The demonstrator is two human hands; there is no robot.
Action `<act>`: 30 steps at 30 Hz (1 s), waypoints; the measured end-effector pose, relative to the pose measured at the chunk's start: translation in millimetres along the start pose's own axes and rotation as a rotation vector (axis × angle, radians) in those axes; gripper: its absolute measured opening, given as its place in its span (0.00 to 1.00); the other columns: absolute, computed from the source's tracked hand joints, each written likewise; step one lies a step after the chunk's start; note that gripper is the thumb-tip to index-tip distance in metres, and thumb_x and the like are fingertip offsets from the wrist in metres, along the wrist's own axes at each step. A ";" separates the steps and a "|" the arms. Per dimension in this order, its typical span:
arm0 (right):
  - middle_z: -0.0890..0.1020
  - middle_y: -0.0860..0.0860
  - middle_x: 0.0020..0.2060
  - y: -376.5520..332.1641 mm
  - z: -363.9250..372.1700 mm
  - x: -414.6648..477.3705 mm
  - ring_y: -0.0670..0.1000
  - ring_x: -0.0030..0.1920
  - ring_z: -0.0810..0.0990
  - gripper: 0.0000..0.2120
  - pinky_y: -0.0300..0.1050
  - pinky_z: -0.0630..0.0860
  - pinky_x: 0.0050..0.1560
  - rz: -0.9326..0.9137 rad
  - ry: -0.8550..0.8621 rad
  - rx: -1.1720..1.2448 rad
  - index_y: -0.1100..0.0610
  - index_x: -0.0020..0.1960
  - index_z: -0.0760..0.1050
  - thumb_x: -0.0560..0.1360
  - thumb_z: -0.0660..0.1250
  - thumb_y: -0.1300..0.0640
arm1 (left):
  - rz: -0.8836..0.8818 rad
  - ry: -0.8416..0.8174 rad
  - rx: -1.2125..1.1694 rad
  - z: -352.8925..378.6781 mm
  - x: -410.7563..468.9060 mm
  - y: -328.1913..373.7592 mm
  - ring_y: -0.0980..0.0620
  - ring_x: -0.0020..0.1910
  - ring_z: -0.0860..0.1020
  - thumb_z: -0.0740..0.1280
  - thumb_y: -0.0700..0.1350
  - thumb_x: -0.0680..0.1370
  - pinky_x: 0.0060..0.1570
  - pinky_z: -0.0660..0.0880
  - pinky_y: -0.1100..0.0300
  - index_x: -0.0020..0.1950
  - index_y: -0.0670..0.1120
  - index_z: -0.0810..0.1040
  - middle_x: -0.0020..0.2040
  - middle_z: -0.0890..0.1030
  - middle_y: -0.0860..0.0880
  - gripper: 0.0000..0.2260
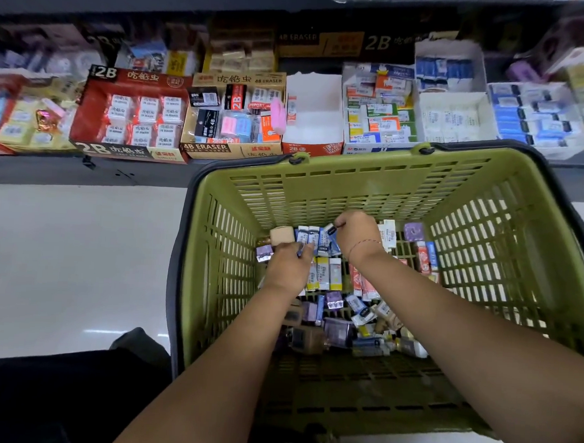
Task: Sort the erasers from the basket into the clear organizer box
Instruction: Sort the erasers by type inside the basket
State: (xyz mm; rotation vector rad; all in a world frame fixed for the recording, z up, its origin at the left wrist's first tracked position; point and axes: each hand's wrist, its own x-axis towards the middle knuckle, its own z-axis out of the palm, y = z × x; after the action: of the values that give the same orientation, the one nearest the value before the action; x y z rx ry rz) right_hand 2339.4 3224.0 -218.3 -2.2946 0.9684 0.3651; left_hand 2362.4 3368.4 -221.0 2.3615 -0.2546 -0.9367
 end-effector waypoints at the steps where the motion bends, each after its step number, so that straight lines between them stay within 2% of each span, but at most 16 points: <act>1: 0.82 0.60 0.50 -0.5 -0.4 -0.5 0.59 0.51 0.80 0.12 0.49 0.78 0.53 -0.007 -0.024 -0.028 0.65 0.54 0.79 0.75 0.60 0.69 | 0.010 -0.003 0.006 0.4 -1.4 -1.5 0.43 0.55 0.76 0.56 0.53 0.83 0.48 0.69 0.60 0.64 0.42 0.77 0.61 0.77 0.40 0.19; 7: 0.81 0.57 0.48 5.1 -2.3 -4.1 0.58 0.48 0.79 0.10 0.48 0.78 0.47 -0.081 -0.059 -0.190 0.58 0.57 0.74 0.75 0.65 0.64 | 0.069 -0.024 0.173 4.8 -13.1 -6.4 0.41 0.55 0.76 0.57 0.54 0.82 0.54 0.73 0.54 0.62 0.43 0.77 0.59 0.75 0.41 0.18; 11: 0.81 0.57 0.46 -1.0 1.0 -7.0 0.58 0.46 0.80 0.08 0.45 0.74 0.40 -0.068 -0.013 -0.236 0.59 0.54 0.73 0.75 0.66 0.62 | 0.097 0.016 0.204 3.2 -14.6 -4.5 0.42 0.61 0.73 0.58 0.53 0.82 0.60 0.71 0.52 0.69 0.45 0.72 0.66 0.70 0.44 0.19; 14: 0.79 0.56 0.40 -1.1 5.6 -8.7 0.57 0.39 0.77 0.08 0.44 0.71 0.37 -0.020 0.009 -0.204 0.59 0.49 0.70 0.75 0.68 0.59 | 0.089 0.028 0.252 1.1 -13.1 -3.2 0.42 0.64 0.72 0.57 0.53 0.82 0.61 0.69 0.53 0.72 0.44 0.67 0.70 0.68 0.45 0.21; 18: 0.76 0.54 0.36 -1.1 8.0 -6.7 0.56 0.37 0.75 0.05 0.43 0.71 0.36 -0.006 -0.006 -0.224 0.60 0.46 0.73 0.76 0.67 0.58 | 0.065 -0.013 0.278 3.7 -11.9 -2.4 0.42 0.64 0.72 0.56 0.53 0.83 0.62 0.69 0.51 0.71 0.41 0.67 0.70 0.67 0.44 0.22; 20: 0.78 0.55 0.36 -1.5 7.5 -4.4 0.56 0.38 0.77 0.04 0.43 0.74 0.37 -0.029 -0.035 -0.244 0.61 0.44 0.75 0.76 0.65 0.62 | 0.056 -0.009 0.267 3.9 -10.4 -2.8 0.41 0.64 0.72 0.56 0.53 0.83 0.62 0.69 0.51 0.71 0.41 0.67 0.70 0.67 0.44 0.22; 23: 0.82 0.57 0.41 -0.5 3.0 -4.3 0.57 0.42 0.80 0.07 0.45 0.78 0.42 -0.068 -0.066 -0.254 0.61 0.45 0.78 0.76 0.62 0.67 | 0.060 -0.015 0.257 1.5 -10.4 -6.2 0.42 0.65 0.71 0.57 0.53 0.83 0.63 0.68 0.53 0.73 0.42 0.67 0.70 0.67 0.44 0.22; 26: 0.82 0.56 0.41 7.3 -8.9 -6.9 0.56 0.42 0.80 0.07 0.45 0.78 0.42 -0.111 -0.027 -0.150 0.59 0.47 0.79 0.77 0.62 0.63 | 0.075 -0.019 0.250 -4.6 -11.6 -10.6 0.42 0.64 0.71 0.58 0.53 0.82 0.62 0.69 0.53 0.73 0.43 0.67 0.69 0.69 0.43 0.22; 28: 0.82 0.51 0.41 22.1 -21.1 -7.7 0.51 0.40 0.78 0.03 0.40 0.73 0.39 -0.125 0.020 -0.086 0.55 0.48 0.78 0.76 0.66 0.58 | 0.093 -0.027 0.245 -10.0 -12.6 -11.7 0.42 0.63 0.73 0.59 0.53 0.82 0.62 0.70 0.52 0.72 0.43 0.69 0.68 0.71 0.43 0.22; 30: 0.79 0.48 0.44 42.2 -32.1 -7.8 0.49 0.42 0.76 0.08 0.39 0.69 0.41 -0.127 0.034 -0.091 0.53 0.51 0.76 0.74 0.70 0.53 | 0.113 -0.061 0.246 -13.8 -15.2 -11.4 0.44 0.60 0.75 0.61 0.54 0.81 0.59 0.73 0.52 0.68 0.44 0.73 0.64 0.76 0.44 0.20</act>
State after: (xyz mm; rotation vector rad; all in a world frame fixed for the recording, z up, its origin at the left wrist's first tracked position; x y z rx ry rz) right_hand 2304.1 3185.0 -208.1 -2.4374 0.8332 0.3236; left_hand 2360.1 3389.5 -211.0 2.5109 -0.5499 -0.9713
